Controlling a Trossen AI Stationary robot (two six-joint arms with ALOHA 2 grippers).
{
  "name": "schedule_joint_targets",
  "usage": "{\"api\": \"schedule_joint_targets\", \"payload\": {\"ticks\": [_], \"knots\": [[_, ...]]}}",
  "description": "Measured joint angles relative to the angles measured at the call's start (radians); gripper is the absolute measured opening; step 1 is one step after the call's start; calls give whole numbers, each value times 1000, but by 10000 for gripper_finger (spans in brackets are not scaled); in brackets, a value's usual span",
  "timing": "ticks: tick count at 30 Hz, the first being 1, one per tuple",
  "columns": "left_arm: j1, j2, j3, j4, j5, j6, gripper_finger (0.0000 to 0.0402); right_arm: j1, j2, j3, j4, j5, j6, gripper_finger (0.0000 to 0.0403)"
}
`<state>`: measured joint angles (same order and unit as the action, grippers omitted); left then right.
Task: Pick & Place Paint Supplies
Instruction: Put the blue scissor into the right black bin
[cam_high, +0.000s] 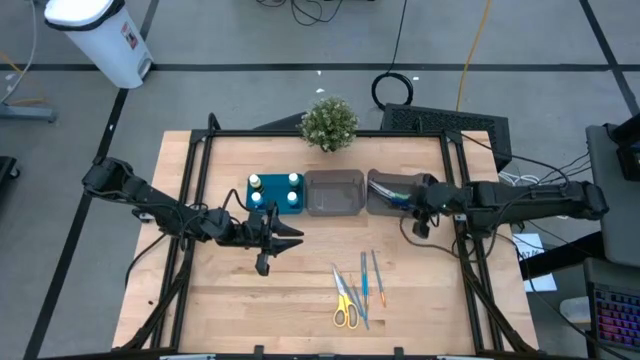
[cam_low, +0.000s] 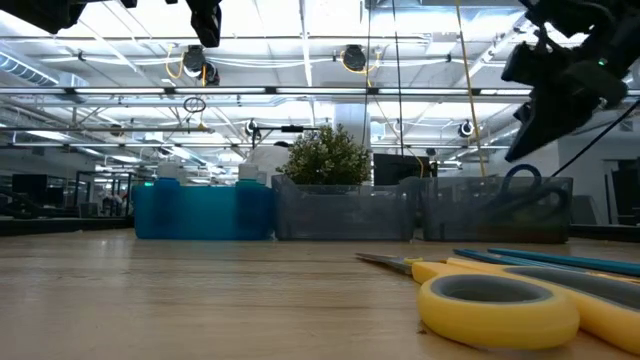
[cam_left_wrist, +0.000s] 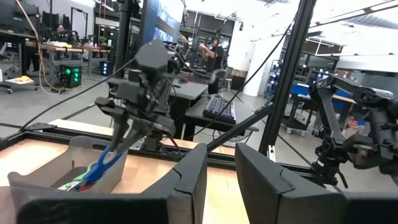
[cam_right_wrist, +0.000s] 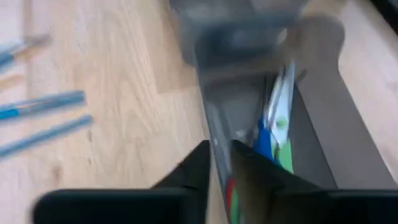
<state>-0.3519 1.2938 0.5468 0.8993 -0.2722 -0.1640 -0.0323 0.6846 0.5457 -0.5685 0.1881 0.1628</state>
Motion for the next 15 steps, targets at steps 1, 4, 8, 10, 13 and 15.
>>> {"api": "schedule_joint_targets", "payload": {"ticks": [1,4,8,10,13,15], "knots": [[0,0,0,0,0,0,93,14,2,-1,-25,14,9,43],[0,0,0,0,0,0,93,48,4,-2,-19,52,17,8],[0,0,0,-8,0,0,93,61,7,-2,-42,129,72,10],[0,0,0,-8,-1,0,93,55,11,-2,-68,152,110,3],[0,0,0,-13,-12,0,93,45,21,-2,-79,147,160,3],[0,0,0,-14,-21,0,93,40,30,-2,-104,144,192,2]]}}
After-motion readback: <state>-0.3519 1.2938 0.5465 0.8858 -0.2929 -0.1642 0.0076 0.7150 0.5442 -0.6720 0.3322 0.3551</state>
